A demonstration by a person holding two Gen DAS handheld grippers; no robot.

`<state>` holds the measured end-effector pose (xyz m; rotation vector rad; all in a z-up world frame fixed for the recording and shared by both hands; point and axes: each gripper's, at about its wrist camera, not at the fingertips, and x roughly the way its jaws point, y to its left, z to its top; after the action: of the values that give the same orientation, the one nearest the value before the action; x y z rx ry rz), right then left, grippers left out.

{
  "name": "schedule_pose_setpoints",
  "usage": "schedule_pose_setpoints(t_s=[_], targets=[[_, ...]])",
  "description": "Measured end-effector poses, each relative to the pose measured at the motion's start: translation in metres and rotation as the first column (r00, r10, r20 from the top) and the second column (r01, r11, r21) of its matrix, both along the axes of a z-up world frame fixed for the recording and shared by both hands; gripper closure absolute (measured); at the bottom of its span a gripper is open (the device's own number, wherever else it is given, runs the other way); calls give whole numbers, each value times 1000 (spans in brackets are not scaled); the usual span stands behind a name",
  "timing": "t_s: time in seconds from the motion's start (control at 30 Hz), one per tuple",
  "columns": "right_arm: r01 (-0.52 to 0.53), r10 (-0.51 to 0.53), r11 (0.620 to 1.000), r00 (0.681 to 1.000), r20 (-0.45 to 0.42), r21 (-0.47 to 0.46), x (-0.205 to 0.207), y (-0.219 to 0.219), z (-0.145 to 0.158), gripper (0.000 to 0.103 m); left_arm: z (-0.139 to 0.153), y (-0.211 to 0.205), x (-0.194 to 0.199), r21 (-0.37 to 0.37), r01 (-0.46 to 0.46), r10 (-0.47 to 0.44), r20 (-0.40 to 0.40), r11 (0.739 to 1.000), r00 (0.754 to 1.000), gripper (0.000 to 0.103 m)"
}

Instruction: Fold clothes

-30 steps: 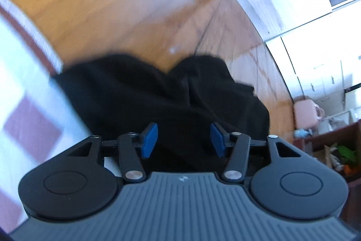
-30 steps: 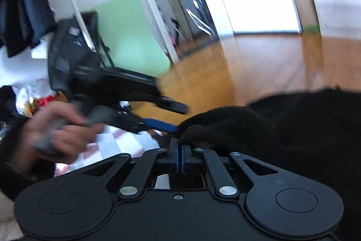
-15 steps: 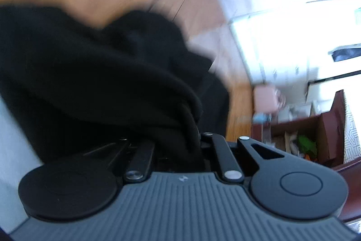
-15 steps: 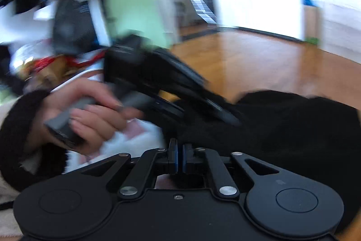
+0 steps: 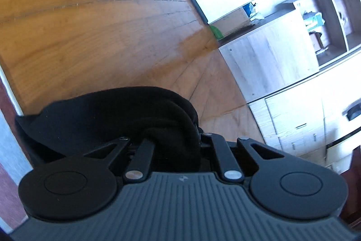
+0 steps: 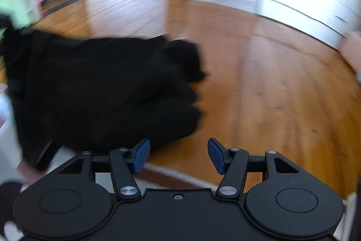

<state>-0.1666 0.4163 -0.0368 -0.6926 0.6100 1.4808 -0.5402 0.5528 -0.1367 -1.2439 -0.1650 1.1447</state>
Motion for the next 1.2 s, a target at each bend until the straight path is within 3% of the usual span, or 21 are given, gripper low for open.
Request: schedule_pose_setpoints(t_s=[0.07, 0.13, 0.2, 0.23, 0.3, 0.37, 0.43, 0.47, 0.5, 0.6, 0.63, 0.7, 0.73, 0.83, 0.87, 0.93, 0.97, 1.0, 1.07, 1.13, 1.2], targets=[[-65, 65, 998, 998, -6, -13, -9, 0, -8, 39, 1, -2, -3, 2, -9, 9, 0, 1000, 1000, 95], [-71, 64, 996, 988, -141, -47, -2, 9, -13, 39, -1, -4, -11, 2, -22, 22, 21, 1000, 1000, 95], [-6, -24, 997, 928, -371, -81, 23, 19, -22, 38, -5, -8, -20, -3, -35, 36, 62, 999, 997, 95], [37, -87, 993, 865, -493, -110, 38, 25, -28, 37, -7, -9, -22, -10, -43, 43, 68, 999, 997, 95], [121, -210, 977, 694, -689, -176, 66, 33, -43, 36, -10, -4, -20, -27, -52, 53, 53, 998, 997, 95], [199, -319, 947, 478, -818, -253, 91, 38, -61, 36, -11, 0, -17, -34, -48, 49, 24, 998, 999, 95], [201, -315, 948, 510, -800, -245, 89, 51, -63, 38, -8, 3, -9, -27, -37, 36, -24, 999, 999, 95], [201, -312, 949, 527, -790, -241, 88, 57, -64, 74, -6, 5, -6, -23, -31, 30, -50, 999, 998, 95], [201, -310, 950, 544, -780, -237, 87, 64, -66, 93, -2, 6, -1, -18, -24, 22, -93, 1000, 995, 95], [252, -227, 965, 666, -710, -72, 95, 84, -14, 93, 14, 19, 21, -8, 60, -60, -247, 998, 967, 95], [263, -203, 965, 704, -680, -15, 98, 90, 3, 93, 23, 29, 32, -9, 107, -105, -316, 994, 943, 96], [285, -170, 955, 743, -648, 77, 121, 124, 60, 94, 52, 57, 52, -6, 177, -161, -439, 984, 884, 96], [286, -143, 948, 777, -613, 142, 131, 143, 97, 94, 74, 76, 57, 5, 197, -177, -421, 980, 890, 96], [270, -69, 898, 867, -494, 348, 156, 193, 211, 95, 173, 117, 70, 151, 198, -124, -400, 968, 908, 96], [255, -33, 860, 892, -451, 441, 155, 192, 248, 95, 206, 129, 75, 203, 197, -105, -393, 959, 913, 96], [217, 23, 762, 933, -360, 611, 146, 183, 315, 95, 277, 106, 86, 376, 197, -25, -417, 906, 909, 96], [195, 42, 702, 949, -313, 685, 138, 175, 345, 95, 311, 94, 91, 453, 197, 14, -422, 870, 907, 96], [181, 66, 653, 954, -293, 735, 133, 156, 365, 95, 330, 78, 92, 481, 193, 28, -416, 855, 909, 96], [186, 84, 622, 950, -301, 761, 132, 120, 386, 95, 354, 48, 93, 499, 193, 21, -391, 845, 920, 96], [196, 92, 646, 939, -331, 737, 141, 87, 382, 95, 343, 23, 87, 447, 204, -39, -351, 871, 935, 95], [240, 57, 715, 916, -397, 657, 152, 71, 348, 94, 308, 3, 83, 354, 227, -96, -351, 907, 931, 93]])
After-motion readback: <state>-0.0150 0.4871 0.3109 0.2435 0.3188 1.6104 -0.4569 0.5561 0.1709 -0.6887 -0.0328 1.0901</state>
